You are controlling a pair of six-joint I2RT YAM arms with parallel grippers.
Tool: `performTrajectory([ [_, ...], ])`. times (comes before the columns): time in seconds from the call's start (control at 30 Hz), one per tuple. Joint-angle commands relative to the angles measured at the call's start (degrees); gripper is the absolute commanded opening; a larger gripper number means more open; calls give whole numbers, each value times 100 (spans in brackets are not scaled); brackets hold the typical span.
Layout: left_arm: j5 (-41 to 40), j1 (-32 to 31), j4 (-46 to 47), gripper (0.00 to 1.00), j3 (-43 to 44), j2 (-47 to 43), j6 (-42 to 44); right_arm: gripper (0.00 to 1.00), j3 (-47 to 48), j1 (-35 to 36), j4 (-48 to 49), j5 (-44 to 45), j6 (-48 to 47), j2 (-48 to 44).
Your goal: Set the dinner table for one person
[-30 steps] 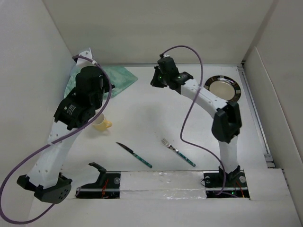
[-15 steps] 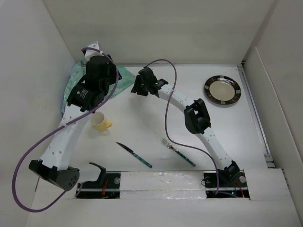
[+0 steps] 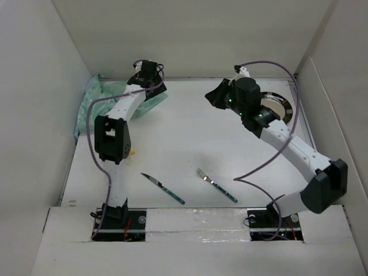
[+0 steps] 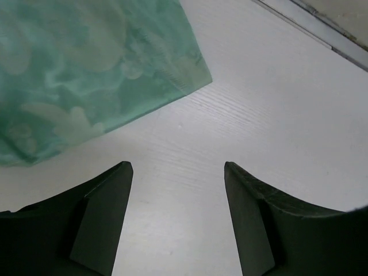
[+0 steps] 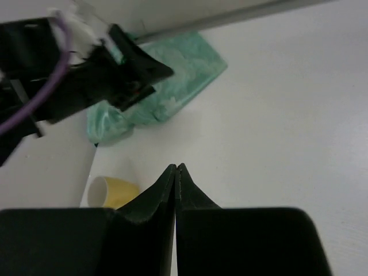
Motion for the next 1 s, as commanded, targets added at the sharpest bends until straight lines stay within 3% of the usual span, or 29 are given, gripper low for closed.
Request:
performTrajectory([
  [0.0, -224, -260, -417, 62, 1179, 607, 39, 8, -391, 2, 0, -214, -512, -469],
  [0.17, -637, -445, -718, 64, 2165, 1645, 514, 15, -654, -103, -413, -355, -733, -1104],
  [0.37, -1129, -683, -463, 67, 2306, 2129, 937, 19, -954, -103, -606, -838, -741, -1439],
  [0.53, -1683, -736, 187, 68, 1955, 1981, 1183, 20, -1234, 19, -861, -944, -856, -1606],
  [0.63, -1816, -736, 170, 68, 2165, 2129, 1288, 20, -1375, 20, -984, -962, -812, -1711],
  [0.97, -1236, -525, 302, 68, 2289, 2700, 1623, 21, -1209, 20, -1204, -1058, -785, -1914],
])
